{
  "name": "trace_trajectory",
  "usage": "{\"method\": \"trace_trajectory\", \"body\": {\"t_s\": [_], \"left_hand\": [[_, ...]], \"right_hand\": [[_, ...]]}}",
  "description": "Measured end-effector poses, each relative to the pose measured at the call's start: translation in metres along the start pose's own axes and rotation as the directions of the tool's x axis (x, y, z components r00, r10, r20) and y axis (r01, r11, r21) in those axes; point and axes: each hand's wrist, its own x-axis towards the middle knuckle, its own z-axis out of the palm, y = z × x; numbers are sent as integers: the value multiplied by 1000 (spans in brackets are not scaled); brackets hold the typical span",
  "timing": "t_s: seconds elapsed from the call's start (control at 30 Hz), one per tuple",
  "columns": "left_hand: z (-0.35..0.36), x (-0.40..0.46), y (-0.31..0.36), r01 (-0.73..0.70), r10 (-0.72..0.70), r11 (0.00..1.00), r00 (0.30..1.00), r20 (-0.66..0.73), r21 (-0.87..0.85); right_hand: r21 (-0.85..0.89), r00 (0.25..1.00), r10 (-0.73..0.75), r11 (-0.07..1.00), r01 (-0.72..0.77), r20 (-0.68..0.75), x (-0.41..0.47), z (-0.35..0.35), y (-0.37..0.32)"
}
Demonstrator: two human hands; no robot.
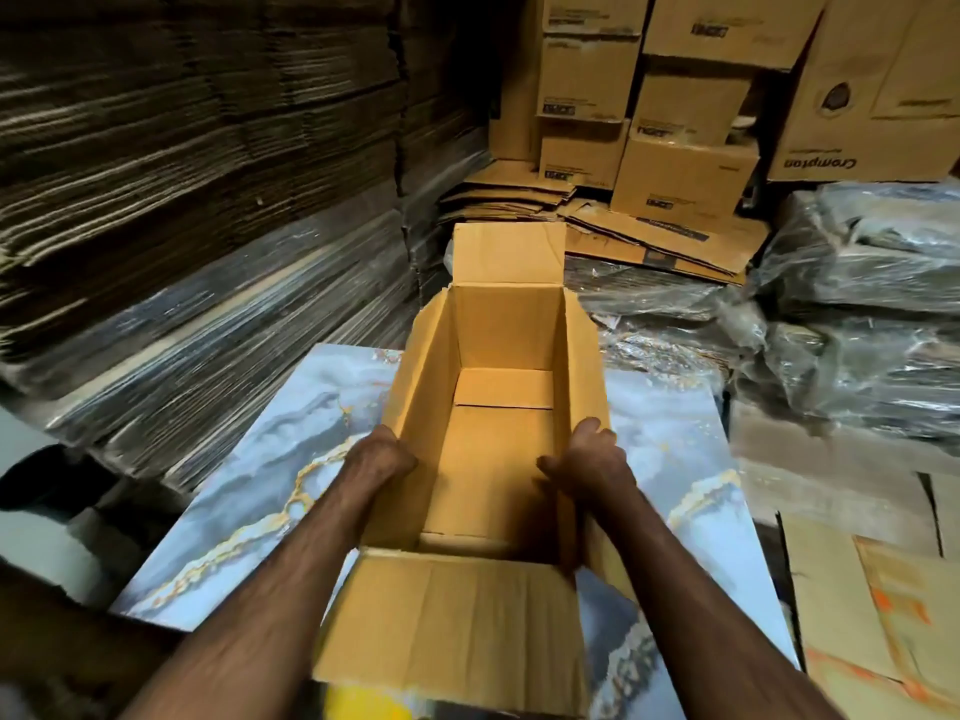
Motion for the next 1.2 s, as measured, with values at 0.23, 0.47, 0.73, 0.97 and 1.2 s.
{"method": "trace_trajectory", "body": {"t_s": [0.23,0.47,0.73,0.97,1.2], "left_hand": [[7,-27,-8,-105,94,927,994,-47,-360],[-26,-67,-16,-304,186,839,939,-288,-450],[-68,-82,-41,-398,149,828,834,-531,-394],[-105,-71,-52,-248,12,891,851,-525,-381],[-120,-57,-35,-343,108,858,849,-518,-382]], "right_hand": [[472,991,51,876,-102,120,-20,-10,-2],[639,987,-12,761,112,-159,-43,-39,-40],[336,926,-66,921,200,-371,-61,-53,-80],[219,895,-85,955,198,-438,-74,-66,-88],[184,911,-209,940,287,-355,-86,-48,-103]]}}
